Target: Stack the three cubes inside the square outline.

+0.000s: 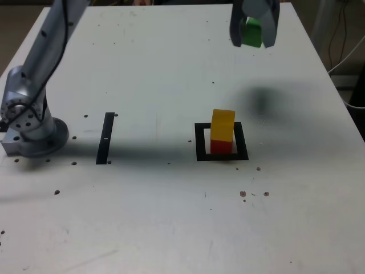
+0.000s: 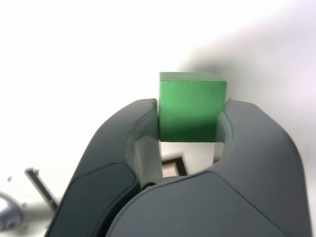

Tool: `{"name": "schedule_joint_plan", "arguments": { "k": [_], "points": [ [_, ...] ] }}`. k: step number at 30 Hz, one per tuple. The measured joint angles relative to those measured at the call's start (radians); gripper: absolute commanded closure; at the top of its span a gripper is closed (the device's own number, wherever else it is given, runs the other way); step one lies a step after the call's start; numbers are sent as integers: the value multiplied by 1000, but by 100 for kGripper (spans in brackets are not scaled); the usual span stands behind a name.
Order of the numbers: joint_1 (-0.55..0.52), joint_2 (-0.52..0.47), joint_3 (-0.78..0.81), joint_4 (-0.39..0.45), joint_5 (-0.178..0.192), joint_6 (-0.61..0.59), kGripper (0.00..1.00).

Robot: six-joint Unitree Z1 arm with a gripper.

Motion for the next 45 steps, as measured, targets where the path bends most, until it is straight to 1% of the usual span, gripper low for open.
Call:
{"name": "schedule_joint_plan", "arguments": {
  "k": [5,9,12,14,17,20,23,24,26,28,32,35,40,45],
  "points": [
    [-157,-121,178,-50,24,-169,78],
    [-285,-218,318,-133,14,-303,78],
    [-375,-293,427,-164,-5,-407,78],
    [-402,-343,499,-180,-20,-469,78],
    [-427,-413,602,-192,-47,-521,78],
    [-440,-491,712,-212,-75,-547,78],
    [-440,-566,812,-233,-84,-551,78],
    [-440,-579,818,-238,-86,-551,78],
    [-440,-573,804,-257,-87,-551,78],
    [-440,-539,798,-289,-87,-551,78],
    [-443,-499,787,-312,-82,-551,78],
    [-447,-476,769,-319,-81,-552,78],
    [-462,-395,705,-322,-79,-555,78],
    [-470,-359,661,-320,-76,-562,78]
  ]
}}
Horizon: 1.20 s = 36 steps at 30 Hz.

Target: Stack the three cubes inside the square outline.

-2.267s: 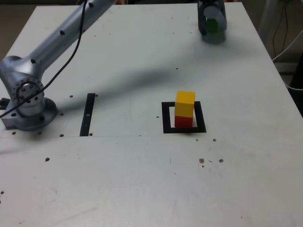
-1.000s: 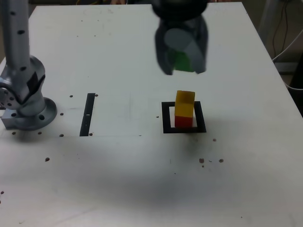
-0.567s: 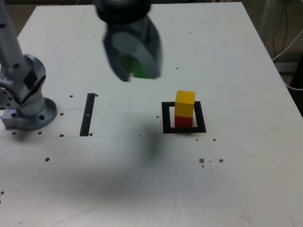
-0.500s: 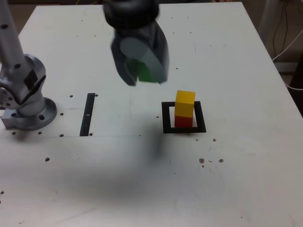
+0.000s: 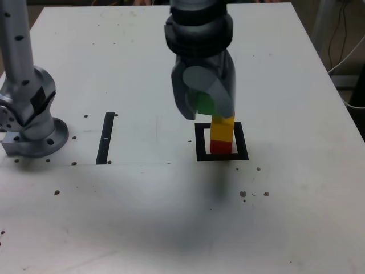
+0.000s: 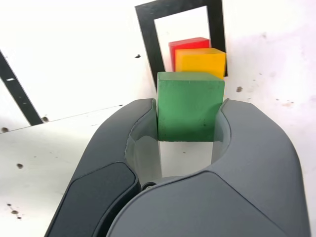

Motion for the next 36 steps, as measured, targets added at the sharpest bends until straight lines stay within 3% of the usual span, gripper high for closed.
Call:
{"name": "schedule_joint_plan", "arguments": {
  "k": [12,32,36],
  "points": [
    [-7,41,-21,0,38,-12,78],
    [-7,90,-32,-20,46,-14,77],
    [-7,90,-32,-20,46,-14,70]
  ]
}}
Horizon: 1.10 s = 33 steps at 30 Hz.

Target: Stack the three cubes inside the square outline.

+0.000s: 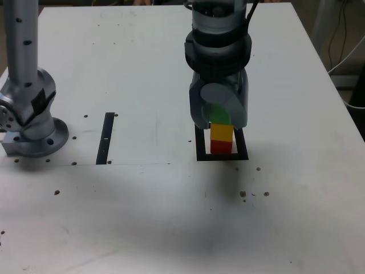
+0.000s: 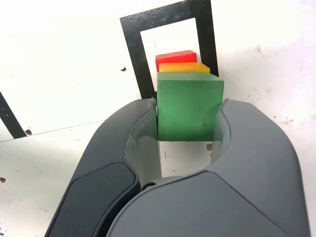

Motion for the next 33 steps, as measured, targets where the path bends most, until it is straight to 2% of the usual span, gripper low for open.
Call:
{"name": "schedule_joint_plan", "arguments": {
  "k": [1,6,8,10,17,23,31,33],
  "points": [
    [0,0,0,0,0,0,65],
    [0,0,3,-3,1,0,21],
    [0,0,4,-9,1,1,8],
    [0,0,4,-12,1,4,2],
    [0,-10,14,-10,2,4,1],
    [0,-61,30,15,8,4,1],
    [0,-189,86,86,1,11,1],
    [0,-237,145,99,-5,16,1]
  ]
}}
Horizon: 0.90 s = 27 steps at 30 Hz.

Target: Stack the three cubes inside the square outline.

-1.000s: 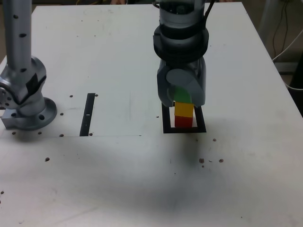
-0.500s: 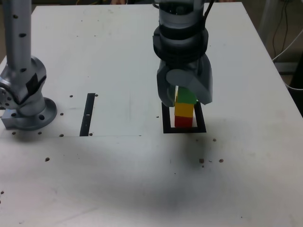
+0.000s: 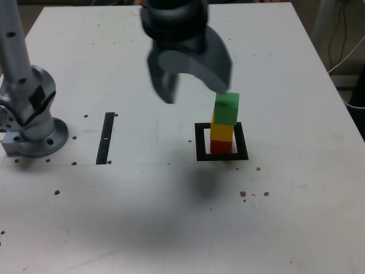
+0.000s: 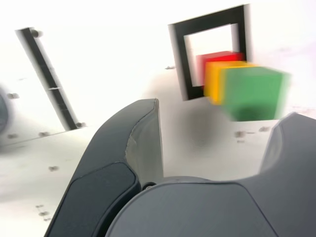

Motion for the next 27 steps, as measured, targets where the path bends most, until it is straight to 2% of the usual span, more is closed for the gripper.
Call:
{"name": "schedule_joint_plan", "arguments": {
  "k": [5,9,15,18,22,27],
  "points": [
    [25,-121,158,16,-19,4,1],
    [46,-139,300,-3,-47,5,1],
    [55,-159,508,-114,-82,5,1],
    [57,-175,605,-197,-92,5,1],
    [65,-176,668,-282,-101,5,1],
    [79,-176,693,-323,-102,5,0]
  ]
}}
